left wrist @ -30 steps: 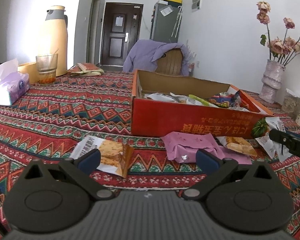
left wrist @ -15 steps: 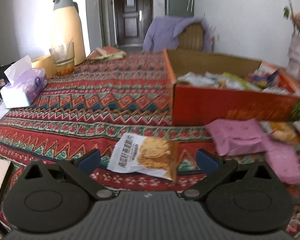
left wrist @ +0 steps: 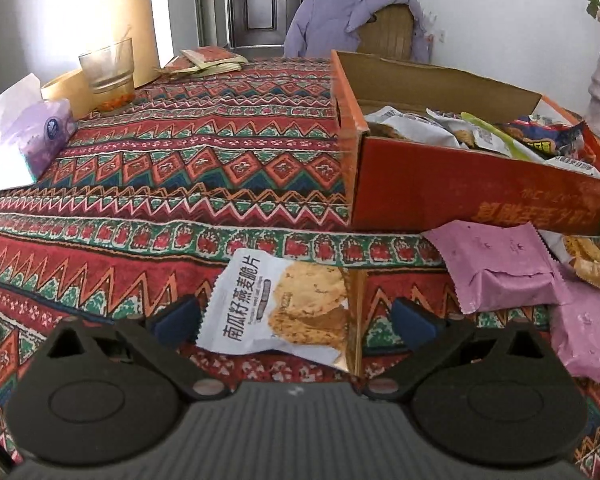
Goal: Organize snacks
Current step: 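Grasp the pumpkin-seed cracker packet with the left gripper while the right gripper holds the white packet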
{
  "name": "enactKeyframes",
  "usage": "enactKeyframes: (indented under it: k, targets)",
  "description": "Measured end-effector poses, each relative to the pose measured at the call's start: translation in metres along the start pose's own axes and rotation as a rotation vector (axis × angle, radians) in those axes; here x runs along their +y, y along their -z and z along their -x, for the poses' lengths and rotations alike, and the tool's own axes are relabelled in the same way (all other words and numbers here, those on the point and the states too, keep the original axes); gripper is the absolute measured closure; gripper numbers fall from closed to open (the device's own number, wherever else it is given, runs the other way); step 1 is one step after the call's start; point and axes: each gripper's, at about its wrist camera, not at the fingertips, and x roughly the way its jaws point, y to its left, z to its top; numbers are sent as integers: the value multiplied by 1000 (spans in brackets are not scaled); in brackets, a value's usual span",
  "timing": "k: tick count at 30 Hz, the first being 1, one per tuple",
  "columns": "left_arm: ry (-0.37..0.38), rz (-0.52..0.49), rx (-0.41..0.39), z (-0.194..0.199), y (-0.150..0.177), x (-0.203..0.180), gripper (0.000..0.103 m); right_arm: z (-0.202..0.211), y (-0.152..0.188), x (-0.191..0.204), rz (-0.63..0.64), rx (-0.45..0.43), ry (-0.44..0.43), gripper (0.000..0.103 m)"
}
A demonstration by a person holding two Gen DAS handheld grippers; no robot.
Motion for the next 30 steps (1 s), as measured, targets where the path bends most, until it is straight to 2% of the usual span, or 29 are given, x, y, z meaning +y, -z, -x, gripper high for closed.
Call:
enactKeyframes:
  k: [4, 7, 9, 17, 18, 23, 29, 30]
  targets:
    - [10, -3, -17, 5, 5, -4, 4, 0, 0, 0, -1, -1, 1, 63]
    - [-1, 3, -36, 11, 9, -6, 15, 0, 0, 0, 0, -3, -1, 63]
    - [5, 3, -50, 14, 10, -9, 28, 0, 0, 0, 0, -2, -1, 63]
    - [9, -3, -72, 19, 14, -15, 34, 1, 1, 1, 0, -10, -3, 63]
    - [7, -7, -81, 21, 15, -15, 37, 1, 1, 1, 0, -10, -3, 63]
    - [7, -24, -96, 25, 18, -18, 38, 1, 1, 1, -1, -12, -5, 63]
    - [22, -38, -138, 36, 23, -20, 54, 3, 1, 1, -3, -19, -7, 63]
    - [20, -40, -145, 38, 23, -20, 54, 4, 2, 1, -3, -20, -7, 63]
